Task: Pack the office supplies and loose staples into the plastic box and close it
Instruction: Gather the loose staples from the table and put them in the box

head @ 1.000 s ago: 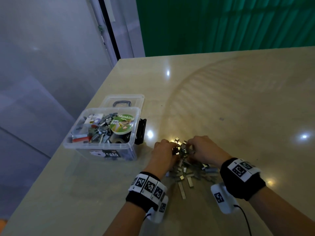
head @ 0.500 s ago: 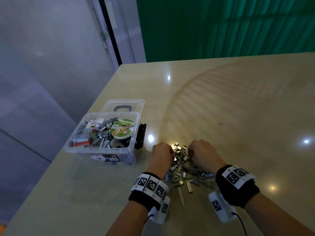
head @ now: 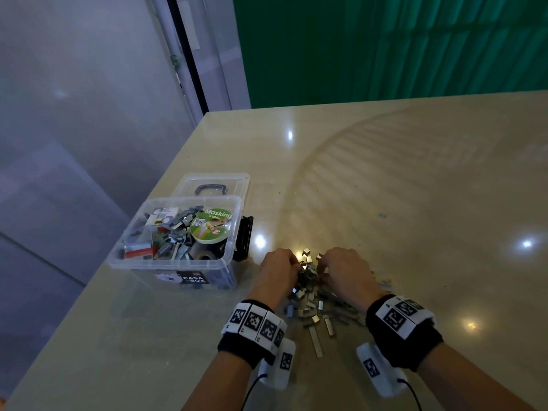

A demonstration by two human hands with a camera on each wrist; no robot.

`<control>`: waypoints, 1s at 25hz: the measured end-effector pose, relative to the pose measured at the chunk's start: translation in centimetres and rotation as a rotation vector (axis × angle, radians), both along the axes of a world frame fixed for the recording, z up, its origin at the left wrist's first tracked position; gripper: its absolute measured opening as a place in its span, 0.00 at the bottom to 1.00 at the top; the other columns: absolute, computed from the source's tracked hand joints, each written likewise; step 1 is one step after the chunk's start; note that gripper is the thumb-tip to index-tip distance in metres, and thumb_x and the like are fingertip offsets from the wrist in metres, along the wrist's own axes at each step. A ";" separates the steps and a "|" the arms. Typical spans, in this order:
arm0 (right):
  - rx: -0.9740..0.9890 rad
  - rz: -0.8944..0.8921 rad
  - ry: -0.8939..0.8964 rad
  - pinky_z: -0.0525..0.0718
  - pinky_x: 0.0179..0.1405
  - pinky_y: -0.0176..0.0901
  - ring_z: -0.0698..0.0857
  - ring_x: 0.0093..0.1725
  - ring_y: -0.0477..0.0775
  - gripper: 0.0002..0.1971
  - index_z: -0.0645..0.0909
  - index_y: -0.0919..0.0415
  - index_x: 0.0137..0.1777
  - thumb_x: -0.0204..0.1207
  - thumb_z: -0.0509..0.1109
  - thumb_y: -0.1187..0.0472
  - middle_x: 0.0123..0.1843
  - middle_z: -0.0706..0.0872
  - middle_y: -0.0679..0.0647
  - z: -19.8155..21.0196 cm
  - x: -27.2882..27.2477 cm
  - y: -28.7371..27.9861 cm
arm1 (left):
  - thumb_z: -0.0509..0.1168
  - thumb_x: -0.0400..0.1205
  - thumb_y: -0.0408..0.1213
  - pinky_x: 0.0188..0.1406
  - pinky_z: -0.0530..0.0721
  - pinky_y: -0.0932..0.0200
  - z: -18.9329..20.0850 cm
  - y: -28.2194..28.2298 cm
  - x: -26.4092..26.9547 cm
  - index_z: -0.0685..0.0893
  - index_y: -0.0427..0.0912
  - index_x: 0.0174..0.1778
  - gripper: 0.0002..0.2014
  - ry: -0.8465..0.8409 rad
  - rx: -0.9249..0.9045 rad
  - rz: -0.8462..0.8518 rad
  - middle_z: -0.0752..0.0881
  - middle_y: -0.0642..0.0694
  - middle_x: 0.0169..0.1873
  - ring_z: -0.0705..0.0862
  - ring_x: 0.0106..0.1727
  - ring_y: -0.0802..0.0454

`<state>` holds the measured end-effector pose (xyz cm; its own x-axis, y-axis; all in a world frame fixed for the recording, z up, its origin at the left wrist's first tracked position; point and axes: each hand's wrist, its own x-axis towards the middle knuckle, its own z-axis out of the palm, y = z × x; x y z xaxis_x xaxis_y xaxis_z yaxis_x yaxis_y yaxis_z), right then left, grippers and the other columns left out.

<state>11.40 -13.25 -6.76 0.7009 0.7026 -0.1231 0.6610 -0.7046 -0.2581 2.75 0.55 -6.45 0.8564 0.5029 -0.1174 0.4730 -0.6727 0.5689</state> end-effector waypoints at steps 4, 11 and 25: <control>0.014 -0.015 0.016 0.83 0.55 0.48 0.81 0.56 0.55 0.07 0.88 0.52 0.55 0.82 0.69 0.56 0.56 0.85 0.51 0.3 -0.1 -0.2 | 0.66 0.85 0.35 0.58 0.87 0.52 0.0 0.0 -0.3 0.89 0.39 0.56 0.08 0.002 -0.027 -0.010 0.90 0.42 0.51 0.88 0.52 0.49; 0.116 -0.058 0.146 0.84 0.58 0.49 0.83 0.55 0.51 0.11 0.86 0.51 0.59 0.81 0.72 0.50 0.61 0.86 0.50 1.5 0.6 -0.7 | 0.65 0.85 0.35 0.57 0.87 0.52 0.3 1.0 -0.7 0.88 0.40 0.55 0.07 -0.050 -0.100 -0.012 0.88 0.44 0.52 0.87 0.52 0.50; 0.083 0.033 0.079 0.84 0.56 0.55 0.83 0.55 0.53 0.07 0.91 0.45 0.54 0.78 0.75 0.55 0.52 0.86 0.47 0.5 -0.4 0.6 | 0.66 0.84 0.31 0.39 0.78 0.81 0.2 1.5 -1.5 0.90 0.43 0.58 0.11 -0.138 -0.104 -0.007 0.91 0.43 0.51 0.88 0.45 0.58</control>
